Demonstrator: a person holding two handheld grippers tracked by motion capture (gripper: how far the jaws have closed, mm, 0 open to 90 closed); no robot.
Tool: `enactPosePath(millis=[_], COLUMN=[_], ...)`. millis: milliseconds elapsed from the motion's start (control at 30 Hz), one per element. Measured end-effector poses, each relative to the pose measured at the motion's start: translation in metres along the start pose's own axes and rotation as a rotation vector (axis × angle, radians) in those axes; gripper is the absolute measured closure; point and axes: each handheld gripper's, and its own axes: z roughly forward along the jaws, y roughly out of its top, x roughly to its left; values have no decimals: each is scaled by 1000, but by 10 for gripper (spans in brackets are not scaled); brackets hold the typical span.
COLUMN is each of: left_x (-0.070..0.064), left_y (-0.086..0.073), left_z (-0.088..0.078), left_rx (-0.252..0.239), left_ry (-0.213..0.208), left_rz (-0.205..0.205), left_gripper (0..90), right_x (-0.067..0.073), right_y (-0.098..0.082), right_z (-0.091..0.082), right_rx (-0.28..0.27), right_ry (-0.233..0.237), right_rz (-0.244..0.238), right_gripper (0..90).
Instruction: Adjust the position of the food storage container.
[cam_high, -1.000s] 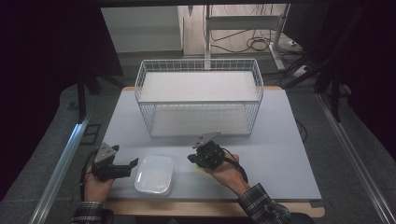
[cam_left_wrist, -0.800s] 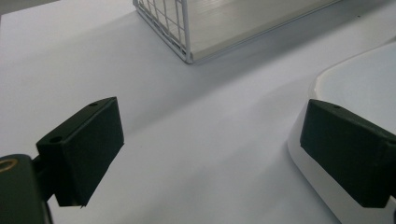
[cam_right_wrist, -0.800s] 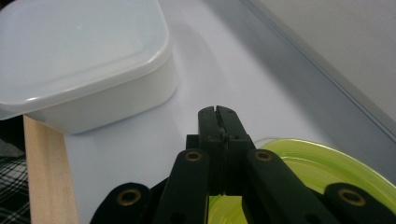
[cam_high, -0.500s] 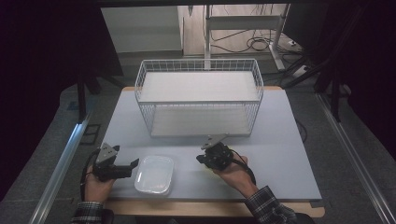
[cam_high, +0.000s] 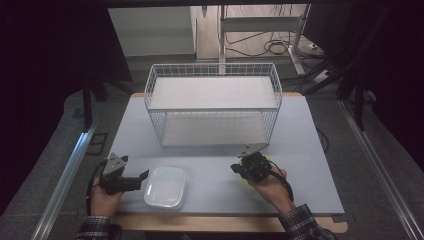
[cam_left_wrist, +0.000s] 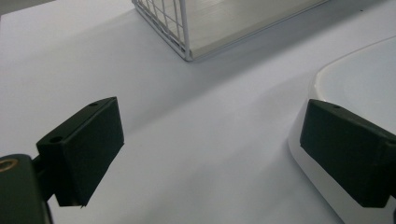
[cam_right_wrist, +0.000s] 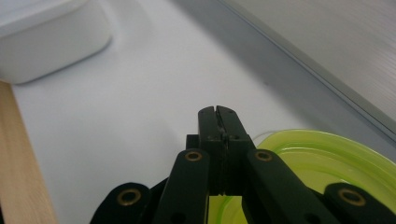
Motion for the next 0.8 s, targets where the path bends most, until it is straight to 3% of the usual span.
enactPosePath(millis=[800], left_x=[1], left_y=[-1], left_z=[-3], left_rx=[-11], left_ry=[-28], left_rz=[-31], left_gripper=[56], right_x=[-59], right_y=[-54], right_z=[-53], right_rx=[-21], right_ry=[-180], right_rz=[185], right_gripper=[898])
